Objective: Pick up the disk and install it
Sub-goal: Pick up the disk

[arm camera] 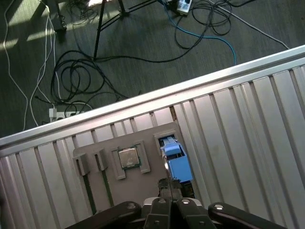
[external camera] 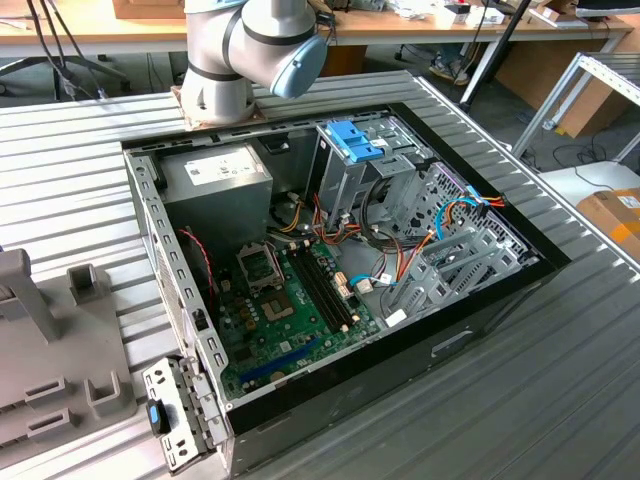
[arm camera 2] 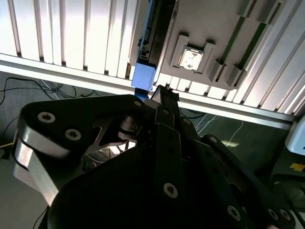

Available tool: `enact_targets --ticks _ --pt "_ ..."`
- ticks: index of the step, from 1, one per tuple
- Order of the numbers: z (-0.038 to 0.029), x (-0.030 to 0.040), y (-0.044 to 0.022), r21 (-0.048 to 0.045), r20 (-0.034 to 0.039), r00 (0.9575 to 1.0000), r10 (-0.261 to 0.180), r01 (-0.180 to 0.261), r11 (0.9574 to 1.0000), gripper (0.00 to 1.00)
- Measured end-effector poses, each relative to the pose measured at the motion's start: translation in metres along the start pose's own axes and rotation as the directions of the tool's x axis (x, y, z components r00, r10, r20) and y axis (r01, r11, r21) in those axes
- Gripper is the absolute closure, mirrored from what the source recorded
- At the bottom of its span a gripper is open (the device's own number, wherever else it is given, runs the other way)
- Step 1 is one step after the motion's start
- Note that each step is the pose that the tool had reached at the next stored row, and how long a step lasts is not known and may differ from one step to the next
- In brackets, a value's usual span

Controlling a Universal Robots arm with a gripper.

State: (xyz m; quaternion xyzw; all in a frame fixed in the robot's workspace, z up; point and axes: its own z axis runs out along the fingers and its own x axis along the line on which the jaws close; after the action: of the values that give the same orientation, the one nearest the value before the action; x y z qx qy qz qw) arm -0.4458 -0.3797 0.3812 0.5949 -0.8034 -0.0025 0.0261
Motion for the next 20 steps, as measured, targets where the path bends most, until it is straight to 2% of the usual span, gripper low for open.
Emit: enact_targets --ticks 3,6,7,8,11,12,14,20 --pt "0.0000 0.0000 0.0000 0.0001 -0.0003 1.0000 -0.005 0.005 1.0000 0.89" --pt "0.0000 0.0000 0.0000 0.0013 -0.0012 0.9994 -0.033 0.033 0.9994 0.89" --pt "0.0000 0.0000 0.0000 0.0029 -0.0029 0.9969 -0.078 0.078 0.9969 0.89" --pt "0.0001 0.0000 0.0000 0.0038 -0.0039 0.9946 -0.104 0.104 0.9946 0.89" --pt "0.0002 -0.0001 0.0000 0.0066 -0.0074 0.9822 -0.188 0.188 0.9822 0.89" --pt "0.0002 -0.0001 0.0000 0.0072 -0.0081 0.9788 -0.205 0.205 0.9788 0.89" --pt "0.0002 -0.0002 0.0000 0.0078 -0.0088 0.9748 -0.223 0.223 0.9748 0.89" --pt "0.0002 -0.0001 0.0000 0.0078 -0.0089 0.9748 -0.223 0.223 0.9748 0.89"
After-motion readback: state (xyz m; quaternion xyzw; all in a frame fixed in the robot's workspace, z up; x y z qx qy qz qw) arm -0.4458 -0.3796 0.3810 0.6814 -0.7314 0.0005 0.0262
